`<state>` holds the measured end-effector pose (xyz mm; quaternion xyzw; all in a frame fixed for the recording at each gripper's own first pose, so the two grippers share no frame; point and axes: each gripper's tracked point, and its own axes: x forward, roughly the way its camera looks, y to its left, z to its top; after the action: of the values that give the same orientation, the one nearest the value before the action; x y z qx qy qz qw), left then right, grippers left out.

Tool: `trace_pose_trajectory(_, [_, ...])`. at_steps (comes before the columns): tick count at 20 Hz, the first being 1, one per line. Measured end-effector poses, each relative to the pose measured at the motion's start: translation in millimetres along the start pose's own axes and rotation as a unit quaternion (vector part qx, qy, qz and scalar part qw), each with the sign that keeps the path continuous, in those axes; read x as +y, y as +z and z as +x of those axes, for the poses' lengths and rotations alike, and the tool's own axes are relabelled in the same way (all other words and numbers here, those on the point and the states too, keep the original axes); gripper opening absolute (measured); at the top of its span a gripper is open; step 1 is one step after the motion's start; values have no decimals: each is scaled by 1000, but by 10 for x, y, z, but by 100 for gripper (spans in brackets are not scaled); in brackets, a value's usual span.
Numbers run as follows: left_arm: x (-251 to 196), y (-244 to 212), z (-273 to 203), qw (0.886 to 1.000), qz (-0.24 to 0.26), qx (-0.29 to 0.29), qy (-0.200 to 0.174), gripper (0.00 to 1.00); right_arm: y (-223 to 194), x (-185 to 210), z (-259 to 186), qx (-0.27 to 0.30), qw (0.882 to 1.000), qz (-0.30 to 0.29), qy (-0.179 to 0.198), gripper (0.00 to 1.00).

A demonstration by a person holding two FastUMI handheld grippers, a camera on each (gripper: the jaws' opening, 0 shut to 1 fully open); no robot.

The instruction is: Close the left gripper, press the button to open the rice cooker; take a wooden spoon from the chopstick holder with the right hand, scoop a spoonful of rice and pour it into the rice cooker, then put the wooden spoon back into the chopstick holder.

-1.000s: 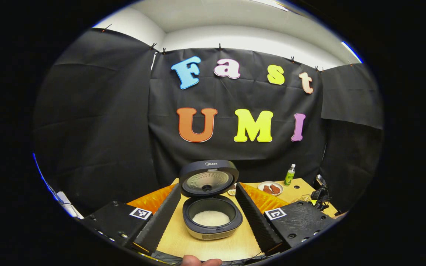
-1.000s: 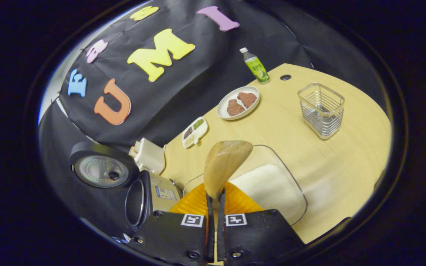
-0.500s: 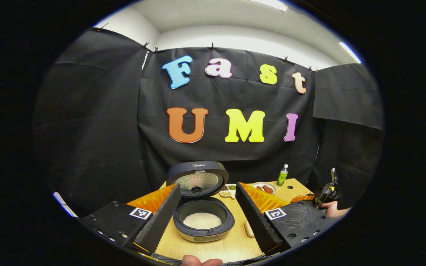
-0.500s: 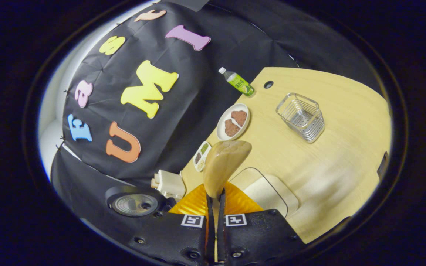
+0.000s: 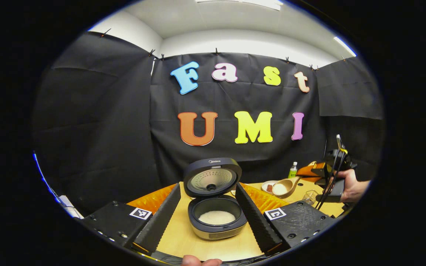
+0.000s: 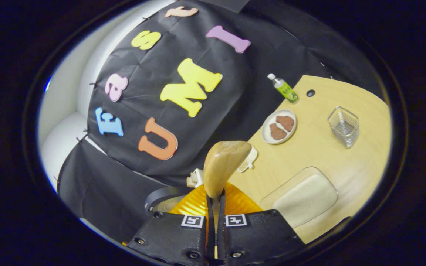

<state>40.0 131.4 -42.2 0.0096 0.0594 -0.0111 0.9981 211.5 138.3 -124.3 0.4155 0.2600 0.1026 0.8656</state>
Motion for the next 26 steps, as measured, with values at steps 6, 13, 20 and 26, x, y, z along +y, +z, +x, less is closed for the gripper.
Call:
trace_pose_trajectory(6, [105,-107,-232,1000,-14,11,12,96,-424,630,460,30,997,-57,30,8])
trace_pose_trajectory(13, [412,-254,-371,998,-28,19,45,96,-891,896,842,48,990,-129,13,8])
trace_pose_trajectory(20, [709,-308,-459,995,-49,17,82,95,-1195,902,1041,50,973,-223,-17,8])
trace_pose_trajectory(26, [840,-355,-554,993,-61,17,100,95,-1438,889,1105,60,956,-285,-33,8])
